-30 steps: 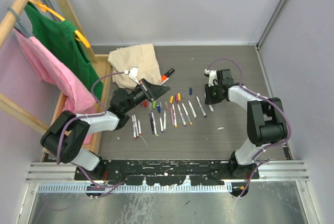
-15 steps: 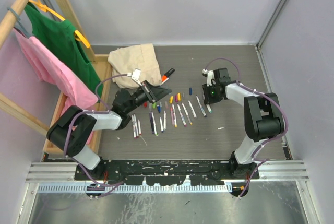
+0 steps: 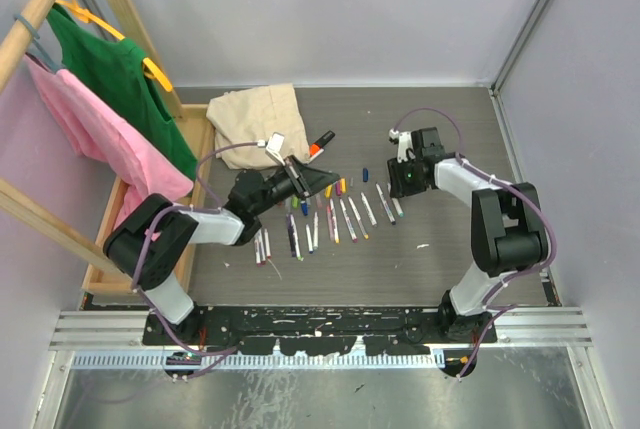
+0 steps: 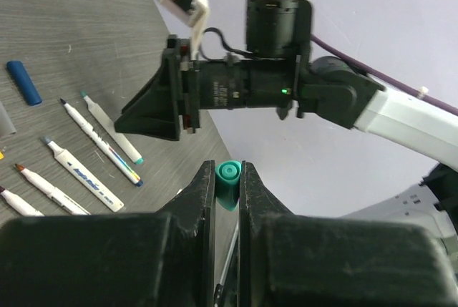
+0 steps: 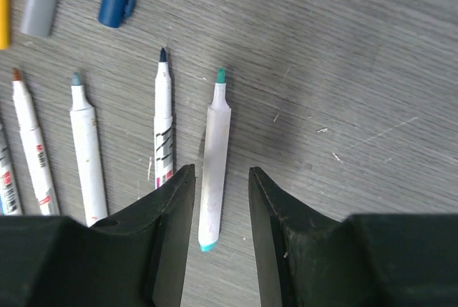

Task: Open the pen caps
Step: Place the pen at the center of the board, then place the pen cap at the center of the board.

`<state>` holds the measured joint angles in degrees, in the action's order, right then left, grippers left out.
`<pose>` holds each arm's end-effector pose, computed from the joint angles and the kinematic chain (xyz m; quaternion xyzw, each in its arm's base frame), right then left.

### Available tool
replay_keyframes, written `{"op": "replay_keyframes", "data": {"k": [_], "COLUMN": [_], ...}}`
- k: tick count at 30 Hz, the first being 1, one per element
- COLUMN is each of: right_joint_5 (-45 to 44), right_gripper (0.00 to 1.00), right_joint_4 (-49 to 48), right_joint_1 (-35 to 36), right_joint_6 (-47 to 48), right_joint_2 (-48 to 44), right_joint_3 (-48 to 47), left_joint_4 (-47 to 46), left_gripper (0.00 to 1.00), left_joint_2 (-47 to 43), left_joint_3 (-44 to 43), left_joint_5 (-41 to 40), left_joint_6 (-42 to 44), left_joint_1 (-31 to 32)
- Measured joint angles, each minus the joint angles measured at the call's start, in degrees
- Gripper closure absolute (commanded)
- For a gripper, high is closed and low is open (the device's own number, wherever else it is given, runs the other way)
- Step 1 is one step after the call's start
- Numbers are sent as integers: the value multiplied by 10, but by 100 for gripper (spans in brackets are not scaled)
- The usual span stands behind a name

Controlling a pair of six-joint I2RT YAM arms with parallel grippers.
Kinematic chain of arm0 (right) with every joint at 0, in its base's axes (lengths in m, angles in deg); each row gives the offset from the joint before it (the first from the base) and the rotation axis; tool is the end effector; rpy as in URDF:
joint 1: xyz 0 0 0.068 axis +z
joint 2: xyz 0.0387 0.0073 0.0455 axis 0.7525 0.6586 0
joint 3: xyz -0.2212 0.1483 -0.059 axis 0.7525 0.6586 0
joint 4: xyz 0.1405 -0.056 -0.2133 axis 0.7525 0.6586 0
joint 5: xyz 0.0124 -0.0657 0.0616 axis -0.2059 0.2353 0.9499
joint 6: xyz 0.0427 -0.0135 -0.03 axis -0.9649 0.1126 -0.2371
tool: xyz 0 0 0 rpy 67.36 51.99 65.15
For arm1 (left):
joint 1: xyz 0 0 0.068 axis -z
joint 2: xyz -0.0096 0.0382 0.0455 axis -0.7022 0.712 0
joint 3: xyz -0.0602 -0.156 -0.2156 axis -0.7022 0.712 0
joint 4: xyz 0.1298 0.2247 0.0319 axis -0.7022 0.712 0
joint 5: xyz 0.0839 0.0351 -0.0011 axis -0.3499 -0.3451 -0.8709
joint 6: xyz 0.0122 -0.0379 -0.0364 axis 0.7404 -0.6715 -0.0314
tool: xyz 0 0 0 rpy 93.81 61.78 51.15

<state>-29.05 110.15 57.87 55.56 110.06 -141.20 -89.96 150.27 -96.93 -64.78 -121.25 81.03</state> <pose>0.3263 0.0594 0.1675 -0.1652 0.9488 0.1012 0.2496 0.2551 -0.2045 0.2080 -0.0169 0.6645 -0.6443 0.3781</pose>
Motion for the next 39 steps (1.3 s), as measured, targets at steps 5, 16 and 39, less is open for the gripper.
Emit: {"op": "replay_keyframes", "data": {"k": [5,16,39], "right_joint_5": [0,86,144], "right_gripper": [58,54,49], "right_joint_4": [2,-2,-52], "right_joint_1": [0,-75,-145], "right_joint_6": [4,21,-35], "right_joint_2": [-57,-223,-334], "right_joint_3": [0,3,51], "left_joint_4": [65,360,966], "left_gripper": [100,100,95], "left_joint_2": [4,57,353], "left_joint_3": [-35,-221,-787], "left_joint_5": [-28,-117,-379], "left_joint_6": [17,89,136], "left_joint_1": [16,64,157]}}
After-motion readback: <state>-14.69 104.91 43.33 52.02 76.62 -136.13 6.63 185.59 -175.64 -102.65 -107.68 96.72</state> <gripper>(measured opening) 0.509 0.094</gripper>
